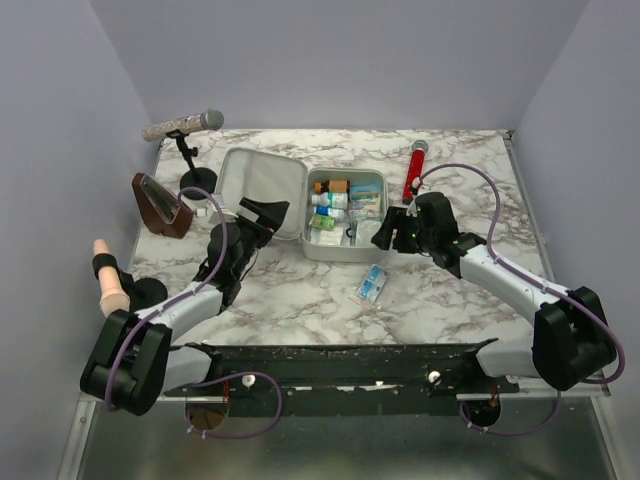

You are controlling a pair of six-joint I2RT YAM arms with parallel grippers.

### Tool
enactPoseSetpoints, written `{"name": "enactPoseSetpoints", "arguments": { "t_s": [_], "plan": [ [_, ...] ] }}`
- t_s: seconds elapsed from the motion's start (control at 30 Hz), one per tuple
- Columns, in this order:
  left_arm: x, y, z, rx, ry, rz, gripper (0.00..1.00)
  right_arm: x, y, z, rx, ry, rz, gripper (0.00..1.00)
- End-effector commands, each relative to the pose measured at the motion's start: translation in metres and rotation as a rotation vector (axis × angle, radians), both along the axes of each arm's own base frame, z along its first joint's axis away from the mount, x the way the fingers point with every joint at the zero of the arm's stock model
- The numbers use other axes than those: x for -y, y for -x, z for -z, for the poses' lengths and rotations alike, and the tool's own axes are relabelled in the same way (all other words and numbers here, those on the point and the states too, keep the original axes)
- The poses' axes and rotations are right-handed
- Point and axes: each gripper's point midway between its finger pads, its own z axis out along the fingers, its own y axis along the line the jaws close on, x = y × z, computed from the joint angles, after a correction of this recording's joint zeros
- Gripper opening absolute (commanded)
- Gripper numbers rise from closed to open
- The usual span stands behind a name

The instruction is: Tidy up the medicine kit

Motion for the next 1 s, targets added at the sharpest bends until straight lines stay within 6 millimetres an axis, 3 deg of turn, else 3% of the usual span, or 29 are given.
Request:
{"name": "enactPoseSetpoints", "arguments": {
  "t_s": [0.0, 0.23, 0.53, 0.67, 0.8, 0.97],
  "plan": [
    [0.002, -0.003, -0.029, 0.091, -0.149, 0.001, 0.99, -0.003, 0.003, 0.003, 0.002, -0.004, -0.027, 0.73],
    [0.012, 0.0, -0.049, 0.107, -0.336, 0.0, 0.95, 0.001, 0.008, -0.005, 0.026, -0.007, -0.026, 0.73],
    [-0.004, 0.005, -0.085, 0.133, -0.478, -0.033, 0.95, 0.007, 0.016, -0.009, 0.045, -0.003, -0.024, 0.73],
    [0.014, 0.007, -0.099, 0.199, -0.473, 0.092, 0.99, 0.004, 0.021, -0.008, 0.033, -0.023, -0.039, 0.73],
    [0.027, 0.0, -0.101, 0.173, -0.427, 0.234, 0.99, -0.006, 0.028, -0.015, 0.024, -0.063, -0.095, 0.74],
    [0.022, -0.015, -0.1, 0.107, -0.419, 0.278, 0.96, -0.005, 0.035, -0.019, 0.022, -0.056, -0.124, 0.74]
  ]
}}
